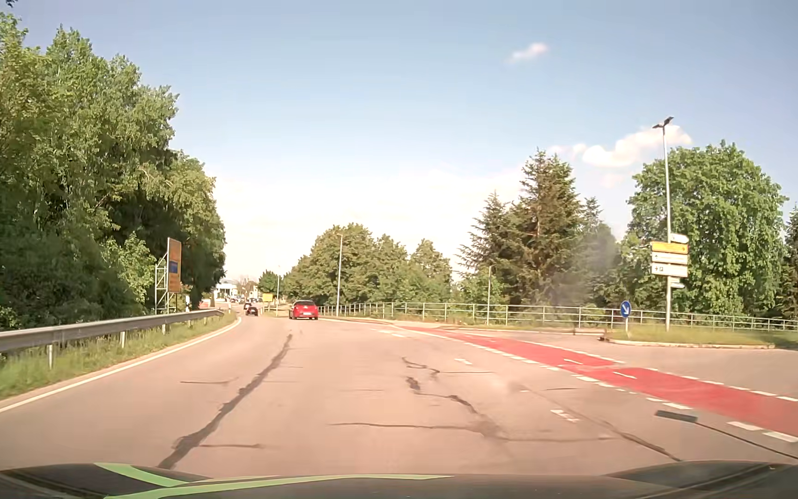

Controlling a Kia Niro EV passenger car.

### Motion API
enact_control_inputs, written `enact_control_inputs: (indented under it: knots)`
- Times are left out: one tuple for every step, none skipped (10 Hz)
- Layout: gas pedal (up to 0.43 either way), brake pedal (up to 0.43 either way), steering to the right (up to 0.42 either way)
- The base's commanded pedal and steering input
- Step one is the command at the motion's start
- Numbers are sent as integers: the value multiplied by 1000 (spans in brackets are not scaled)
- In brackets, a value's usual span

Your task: Follow the waypoints while adhering to traffic rules and regulations

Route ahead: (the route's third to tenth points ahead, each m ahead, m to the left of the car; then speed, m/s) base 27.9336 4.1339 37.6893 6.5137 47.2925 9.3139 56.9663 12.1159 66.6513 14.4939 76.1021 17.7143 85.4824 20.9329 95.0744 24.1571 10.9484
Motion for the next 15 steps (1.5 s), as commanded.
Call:
enact_control_inputs:
  knots:
    - [79, 0, -37]
    - [79, 0, -37]
    - [79, 0, -37]
    - [79, 0, -37]
    - [79, 0, -38]
    - [79, 0, -38]
    - [79, 0, -39]
    - [79, 0, -40]
    - [79, 0, -40]
    - [79, 0, -40]
    - [79, 0, -40]
    - [79, 0, -40]
    - [87, 0, -40]
    - [87, 0, -40]
    - [87, 0, -40]
